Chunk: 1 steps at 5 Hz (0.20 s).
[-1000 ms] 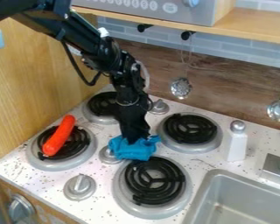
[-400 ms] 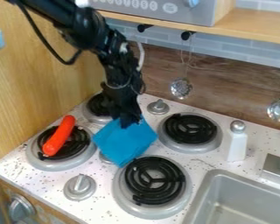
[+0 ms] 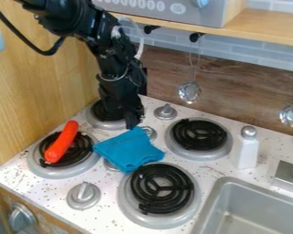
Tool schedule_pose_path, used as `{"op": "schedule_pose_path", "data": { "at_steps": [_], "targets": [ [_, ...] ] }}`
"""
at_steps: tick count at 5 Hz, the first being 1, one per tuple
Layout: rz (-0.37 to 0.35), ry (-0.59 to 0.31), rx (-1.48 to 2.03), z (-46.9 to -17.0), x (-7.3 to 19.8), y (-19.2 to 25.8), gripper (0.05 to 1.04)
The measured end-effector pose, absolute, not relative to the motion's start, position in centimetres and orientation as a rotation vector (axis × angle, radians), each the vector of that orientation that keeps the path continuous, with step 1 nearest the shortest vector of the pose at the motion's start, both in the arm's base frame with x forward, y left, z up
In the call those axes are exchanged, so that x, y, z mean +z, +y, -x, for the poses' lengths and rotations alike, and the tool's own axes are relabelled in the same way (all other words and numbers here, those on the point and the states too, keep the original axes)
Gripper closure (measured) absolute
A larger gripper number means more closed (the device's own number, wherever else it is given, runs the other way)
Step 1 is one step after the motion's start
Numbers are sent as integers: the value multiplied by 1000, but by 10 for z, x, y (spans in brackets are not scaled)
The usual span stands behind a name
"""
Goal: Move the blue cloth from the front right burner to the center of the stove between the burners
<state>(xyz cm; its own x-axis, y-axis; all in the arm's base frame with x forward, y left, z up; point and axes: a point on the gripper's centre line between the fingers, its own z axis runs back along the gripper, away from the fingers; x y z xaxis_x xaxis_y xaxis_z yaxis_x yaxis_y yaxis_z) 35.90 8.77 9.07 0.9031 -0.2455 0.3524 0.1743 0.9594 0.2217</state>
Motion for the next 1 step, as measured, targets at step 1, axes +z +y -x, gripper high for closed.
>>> {"op": "schedule_pose_path", "data": {
  "at_steps": [1],
  "targets": [
    [-140,-345,-253,-352,89,81,75]
  ]
}}
